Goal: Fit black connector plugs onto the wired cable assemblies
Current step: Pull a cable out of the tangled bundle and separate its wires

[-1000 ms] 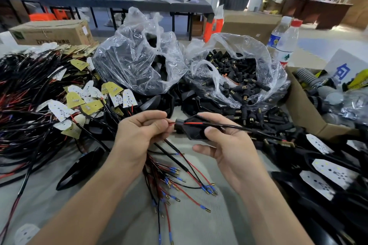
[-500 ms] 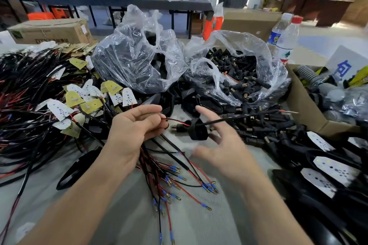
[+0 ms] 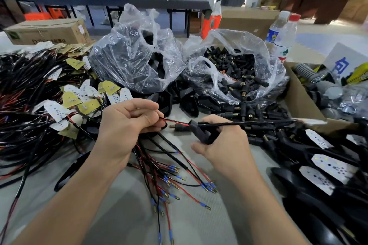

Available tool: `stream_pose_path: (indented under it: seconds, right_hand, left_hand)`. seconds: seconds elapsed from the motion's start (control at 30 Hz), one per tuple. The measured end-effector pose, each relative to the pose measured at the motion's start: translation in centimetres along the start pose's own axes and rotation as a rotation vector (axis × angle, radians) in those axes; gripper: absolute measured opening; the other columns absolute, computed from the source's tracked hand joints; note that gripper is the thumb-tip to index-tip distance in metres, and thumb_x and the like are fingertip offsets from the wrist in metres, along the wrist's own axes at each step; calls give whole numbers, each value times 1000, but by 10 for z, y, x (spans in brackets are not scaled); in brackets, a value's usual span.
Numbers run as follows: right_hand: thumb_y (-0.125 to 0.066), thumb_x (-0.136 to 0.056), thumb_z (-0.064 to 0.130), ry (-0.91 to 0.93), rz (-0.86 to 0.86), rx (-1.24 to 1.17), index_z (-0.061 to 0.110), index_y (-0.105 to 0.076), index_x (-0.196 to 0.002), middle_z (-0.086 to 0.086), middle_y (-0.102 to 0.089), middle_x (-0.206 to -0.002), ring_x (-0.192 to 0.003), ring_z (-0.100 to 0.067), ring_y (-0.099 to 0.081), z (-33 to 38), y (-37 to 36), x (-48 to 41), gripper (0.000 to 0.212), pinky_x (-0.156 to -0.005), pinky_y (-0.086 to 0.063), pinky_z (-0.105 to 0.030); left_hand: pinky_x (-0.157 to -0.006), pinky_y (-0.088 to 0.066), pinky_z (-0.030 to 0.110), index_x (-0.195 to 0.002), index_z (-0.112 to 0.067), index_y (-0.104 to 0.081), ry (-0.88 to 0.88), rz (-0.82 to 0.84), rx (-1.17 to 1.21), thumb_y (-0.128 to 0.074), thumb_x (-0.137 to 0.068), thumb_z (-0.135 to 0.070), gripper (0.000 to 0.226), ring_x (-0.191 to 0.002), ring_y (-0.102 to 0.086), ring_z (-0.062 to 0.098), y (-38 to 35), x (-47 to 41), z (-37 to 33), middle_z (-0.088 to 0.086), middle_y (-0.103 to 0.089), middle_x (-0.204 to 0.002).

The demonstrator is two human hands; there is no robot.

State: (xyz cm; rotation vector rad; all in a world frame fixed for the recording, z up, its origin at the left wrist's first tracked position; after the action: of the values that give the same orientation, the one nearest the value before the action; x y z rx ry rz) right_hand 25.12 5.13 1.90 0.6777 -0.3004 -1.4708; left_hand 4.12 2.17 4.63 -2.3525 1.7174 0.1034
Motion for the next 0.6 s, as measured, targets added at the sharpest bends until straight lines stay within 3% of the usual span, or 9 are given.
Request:
stream_pose_path:
  seconds: [0.13,0.27,0.33,0.43,0.5,0.6]
  right_hand:
    - [-92,-49,21,33,177,-705,30,-76,-103,7,-76,-88,-81,-5,-68,0,10,1,57,-74,-52,-19]
    - [-88,-52,0,-191,185,-1249,18,-81,-96,-10,-73,-86,-72,-15,-68,2,6,0,48,-63,-55,-20]
    - [-86,-50,-6,-283,136,-1367,17,-82,-82,-11,-72,-82,-68,-17,-66,3,5,-1,40,-57,-54,-18]
    - [-79,-52,6,-393,31,-1504,12,-78,-77,-13,-70,-85,-65,-16,-63,-1,9,-4,26,-52,-51,-18]
    - [-77,-55,5,-423,-49,-1467,11,-75,-80,-11,-70,-82,-64,-15,-62,-7,15,-7,26,-50,-49,-17]
    - [-77,-54,6,-425,-66,-1364,17,-78,-68,-5,-70,-72,-63,-14,-62,-10,17,-9,18,-52,-49,-17]
  left_hand:
    - [-60,-60,25,-86,-3,-71,-7,-31,-22,-63,-87,16,21,-63,-74,21,1,-1,1,9,-76,-73]
    - [-61,-60,25,-86,-5,-72,-2,-44,-2,-64,-87,14,21,-64,-75,21,2,-2,5,9,-76,-74]
    - [-61,-60,25,-83,-9,-74,-5,-38,5,-65,-86,12,23,-65,-75,21,5,-4,5,9,-77,-75]
    - [-61,-60,25,-77,-16,-78,-9,-50,12,-66,-86,11,31,-66,-75,20,15,-10,2,7,-77,-76]
    - [-61,-61,25,-80,-15,-76,-9,-91,16,-65,-86,12,30,-66,-75,19,28,-16,0,7,-77,-75]
    - [-62,-61,24,-84,-13,-73,-3,-139,-2,-64,-87,13,27,-65,-75,17,46,-23,-3,6,-77,-75]
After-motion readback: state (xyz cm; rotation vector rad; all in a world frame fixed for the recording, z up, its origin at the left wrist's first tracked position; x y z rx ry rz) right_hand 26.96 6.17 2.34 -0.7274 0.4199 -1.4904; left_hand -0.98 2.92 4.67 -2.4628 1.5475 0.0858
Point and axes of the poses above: each hand's wrist, its own x-axis away from the middle knuckle, its own y-axis out of the back of the hand, z = x × y, the point moved 1 cm from there along -x, towards the middle knuckle
